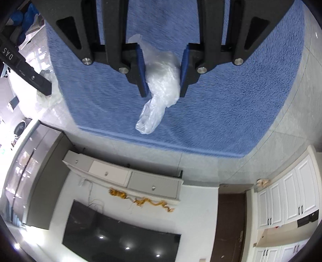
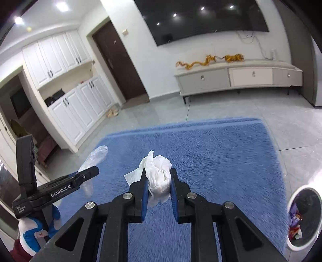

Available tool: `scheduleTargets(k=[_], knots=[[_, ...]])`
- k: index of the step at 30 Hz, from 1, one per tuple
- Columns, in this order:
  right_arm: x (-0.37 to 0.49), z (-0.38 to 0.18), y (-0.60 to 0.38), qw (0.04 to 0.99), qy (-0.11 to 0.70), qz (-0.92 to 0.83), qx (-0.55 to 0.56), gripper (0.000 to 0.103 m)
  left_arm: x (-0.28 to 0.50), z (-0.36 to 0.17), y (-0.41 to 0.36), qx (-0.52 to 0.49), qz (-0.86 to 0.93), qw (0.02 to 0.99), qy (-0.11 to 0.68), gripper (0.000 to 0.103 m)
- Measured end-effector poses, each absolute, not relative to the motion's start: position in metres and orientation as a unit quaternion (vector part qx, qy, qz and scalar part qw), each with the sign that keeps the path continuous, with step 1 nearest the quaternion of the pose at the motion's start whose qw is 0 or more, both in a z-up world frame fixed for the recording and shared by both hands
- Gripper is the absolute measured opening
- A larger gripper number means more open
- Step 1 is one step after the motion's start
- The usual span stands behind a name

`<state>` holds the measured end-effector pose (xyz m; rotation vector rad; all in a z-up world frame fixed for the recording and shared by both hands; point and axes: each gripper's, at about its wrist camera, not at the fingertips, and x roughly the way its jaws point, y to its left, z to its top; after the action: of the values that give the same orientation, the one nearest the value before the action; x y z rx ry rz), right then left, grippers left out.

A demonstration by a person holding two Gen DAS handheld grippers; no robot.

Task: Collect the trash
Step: 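Grasp the clear plastic bag with the left gripper while the right gripper grasps the crumpled tissue, then carry both items over the trash bin and open both grippers to drop them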

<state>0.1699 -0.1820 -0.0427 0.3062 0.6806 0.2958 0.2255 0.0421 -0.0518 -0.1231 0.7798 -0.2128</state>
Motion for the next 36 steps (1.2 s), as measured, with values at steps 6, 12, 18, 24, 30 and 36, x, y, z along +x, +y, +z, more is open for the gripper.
scheduleTargets(k=[6, 12, 18, 24, 30, 36], knots=[[0.110, -0.017, -0.220, 0.937, 0.288, 0.088, 0.177, 0.018, 0.188, -0.030, -0.003, -0.049, -0.143, 0.919, 0.364, 0.028], [0.064, -0.004, -0.266, 0.946, 0.251, 0.028, 0.206, 0.018, 0.161, -0.010, -0.068, -0.021, -0.189, 0.916, 0.354, 0.028], [0.035, -0.008, -0.320, 0.944, 0.231, -0.035, 0.235, 0.018, 0.145, -0.007, -0.151, 0.020, -0.243, 0.902, 0.355, 0.028], [0.023, -0.042, -0.389, 0.918, 0.245, -0.118, 0.290, 0.018, 0.145, -0.026, -0.243, 0.060, -0.291, 0.877, 0.379, 0.028], [0.018, -0.098, -0.442, 0.879, 0.282, -0.192, 0.332, 0.018, 0.156, -0.062, -0.336, 0.089, -0.326, 0.844, 0.417, 0.028], [0.024, -0.153, -0.482, 0.839, 0.319, -0.238, 0.370, 0.018, 0.177, -0.102, -0.406, 0.113, -0.343, 0.815, 0.453, 0.028]])
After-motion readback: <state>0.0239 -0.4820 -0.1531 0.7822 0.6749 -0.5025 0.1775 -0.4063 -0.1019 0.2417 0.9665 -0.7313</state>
